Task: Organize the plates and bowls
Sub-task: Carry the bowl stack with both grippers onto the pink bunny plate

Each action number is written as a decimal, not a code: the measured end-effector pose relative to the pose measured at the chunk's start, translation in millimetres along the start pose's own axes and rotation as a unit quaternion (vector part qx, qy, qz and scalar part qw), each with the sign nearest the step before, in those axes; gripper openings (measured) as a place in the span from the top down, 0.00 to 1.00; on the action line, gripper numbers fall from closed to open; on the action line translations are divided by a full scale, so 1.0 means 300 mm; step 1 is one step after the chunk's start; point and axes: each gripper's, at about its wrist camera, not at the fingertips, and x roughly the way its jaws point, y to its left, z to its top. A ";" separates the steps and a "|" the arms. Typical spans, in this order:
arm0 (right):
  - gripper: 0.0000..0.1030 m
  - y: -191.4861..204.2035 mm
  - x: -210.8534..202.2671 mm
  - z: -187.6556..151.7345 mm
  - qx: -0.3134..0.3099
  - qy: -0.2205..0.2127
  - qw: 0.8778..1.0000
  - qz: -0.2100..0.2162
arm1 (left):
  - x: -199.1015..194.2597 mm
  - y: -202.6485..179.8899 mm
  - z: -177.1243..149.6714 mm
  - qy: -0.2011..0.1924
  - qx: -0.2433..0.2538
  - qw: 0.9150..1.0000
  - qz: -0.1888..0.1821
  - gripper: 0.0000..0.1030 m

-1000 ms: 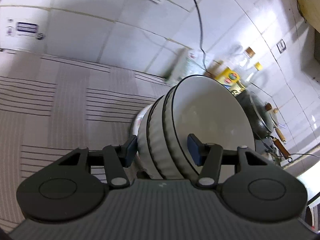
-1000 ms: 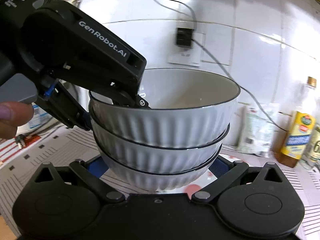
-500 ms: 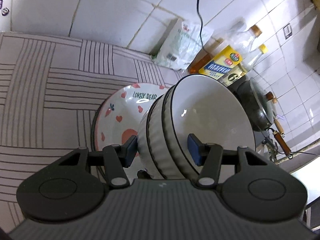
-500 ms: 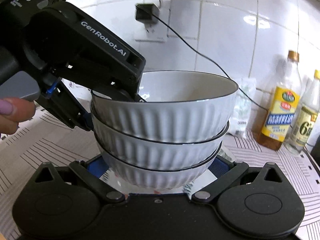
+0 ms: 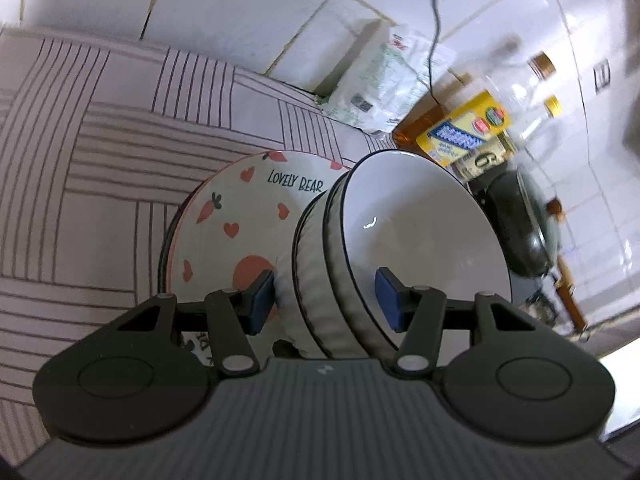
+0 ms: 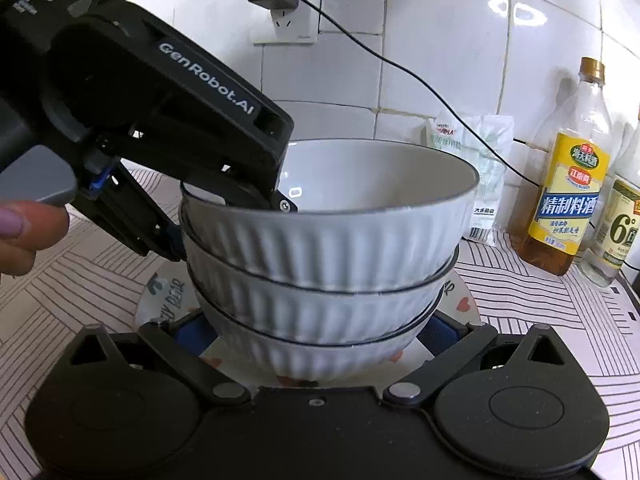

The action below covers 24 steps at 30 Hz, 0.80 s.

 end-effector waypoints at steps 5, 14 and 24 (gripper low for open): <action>0.00 -0.001 0.016 0.000 -0.006 -0.007 1.000 -0.007 | 0.005 -0.013 -0.003 -0.012 0.013 1.000 0.008 0.49; 0.00 0.039 0.007 -0.032 -0.001 -0.021 0.999 -0.024 | -0.004 -0.033 -0.011 -0.025 0.036 0.999 0.028 0.47; 0.00 0.079 -0.051 -0.052 0.026 0.001 0.997 -0.075 | -0.156 -0.124 -0.071 -0.083 0.086 0.987 0.107 0.36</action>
